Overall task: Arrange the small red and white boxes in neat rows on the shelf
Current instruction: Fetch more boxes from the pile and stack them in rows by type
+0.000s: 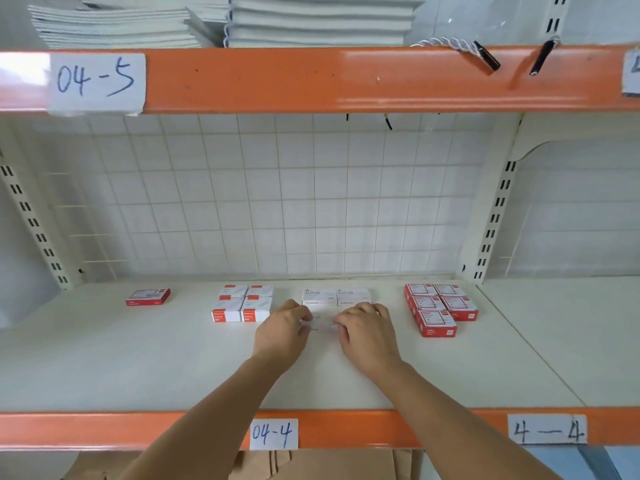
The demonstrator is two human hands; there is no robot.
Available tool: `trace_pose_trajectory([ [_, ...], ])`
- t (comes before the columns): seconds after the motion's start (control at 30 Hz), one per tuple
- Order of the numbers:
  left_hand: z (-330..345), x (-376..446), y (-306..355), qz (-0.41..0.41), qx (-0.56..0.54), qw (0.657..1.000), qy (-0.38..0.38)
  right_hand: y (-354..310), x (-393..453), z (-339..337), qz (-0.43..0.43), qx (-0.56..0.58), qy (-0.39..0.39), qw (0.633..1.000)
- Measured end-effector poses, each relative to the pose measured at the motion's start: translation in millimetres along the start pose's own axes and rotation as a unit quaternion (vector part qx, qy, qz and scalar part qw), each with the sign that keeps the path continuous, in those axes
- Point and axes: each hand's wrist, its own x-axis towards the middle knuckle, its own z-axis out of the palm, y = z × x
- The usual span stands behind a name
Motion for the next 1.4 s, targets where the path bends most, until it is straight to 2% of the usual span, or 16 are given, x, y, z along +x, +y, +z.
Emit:
trace_pose_trajectory([
  [0.63,9,26,-2,-0.031,-0.001,0.999,0.007,2,21,4,0.007,-0.022,-0.051,0.998],
  [0.8,3,23,2,-0.032,-0.003,0.999,0.027,13,15,-2,0.025,0.001,-0.032,0.999],
  [0.87,0,21,3,-0.035,0.006,0.999,0.036,21,9,-5,0.028,0.016,-0.032,0.999],
  [1.1,-7,2,9,-0.034,0.04,0.998,0.035,41,-11,-15,0.034,0.06,-0.112,0.991],
  [1.23,-14,-16,7,-0.035,0.067,0.997,0.03,42,-16,-19,0.023,0.032,-0.107,0.993],
  [1.4,-31,-37,-9,-0.037,0.101,0.994,0.02,17,-14,-22,0.011,0.051,-0.091,0.995],
])
